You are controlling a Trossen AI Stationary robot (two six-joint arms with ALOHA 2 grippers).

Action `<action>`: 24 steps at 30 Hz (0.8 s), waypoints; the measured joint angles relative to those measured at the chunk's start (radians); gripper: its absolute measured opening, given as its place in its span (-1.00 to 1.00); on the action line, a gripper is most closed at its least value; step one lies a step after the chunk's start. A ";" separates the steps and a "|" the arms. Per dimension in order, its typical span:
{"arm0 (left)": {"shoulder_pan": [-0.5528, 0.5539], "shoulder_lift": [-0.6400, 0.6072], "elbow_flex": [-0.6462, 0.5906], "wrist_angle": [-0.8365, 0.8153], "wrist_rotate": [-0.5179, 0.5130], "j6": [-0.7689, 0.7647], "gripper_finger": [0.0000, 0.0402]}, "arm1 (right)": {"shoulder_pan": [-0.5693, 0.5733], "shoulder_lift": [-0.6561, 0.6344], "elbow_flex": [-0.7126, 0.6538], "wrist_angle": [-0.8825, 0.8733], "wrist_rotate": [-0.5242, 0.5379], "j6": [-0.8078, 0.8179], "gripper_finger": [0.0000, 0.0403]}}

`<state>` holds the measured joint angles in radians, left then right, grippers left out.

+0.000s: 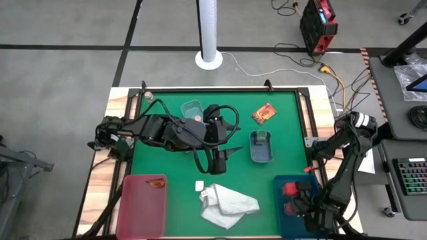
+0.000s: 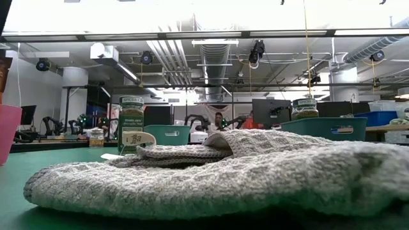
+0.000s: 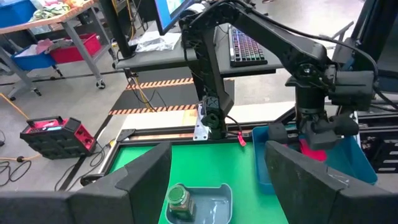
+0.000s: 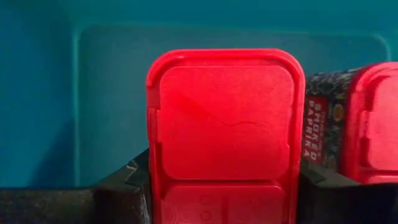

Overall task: Sort spices by type
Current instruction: Put the red spice bottle into the dark blue bin

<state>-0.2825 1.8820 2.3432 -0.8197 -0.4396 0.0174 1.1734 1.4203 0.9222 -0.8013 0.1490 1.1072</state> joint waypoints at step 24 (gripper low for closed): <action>0.010 0.000 0.000 -0.003 0.000 0.026 0.20 | 0.000 0.074 0.001 0.026 -0.084 0.072 0.58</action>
<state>-0.2729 1.8820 2.3432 -0.8227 -0.4397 0.0433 1.1736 1.4940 0.9233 -0.7751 0.0651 1.1788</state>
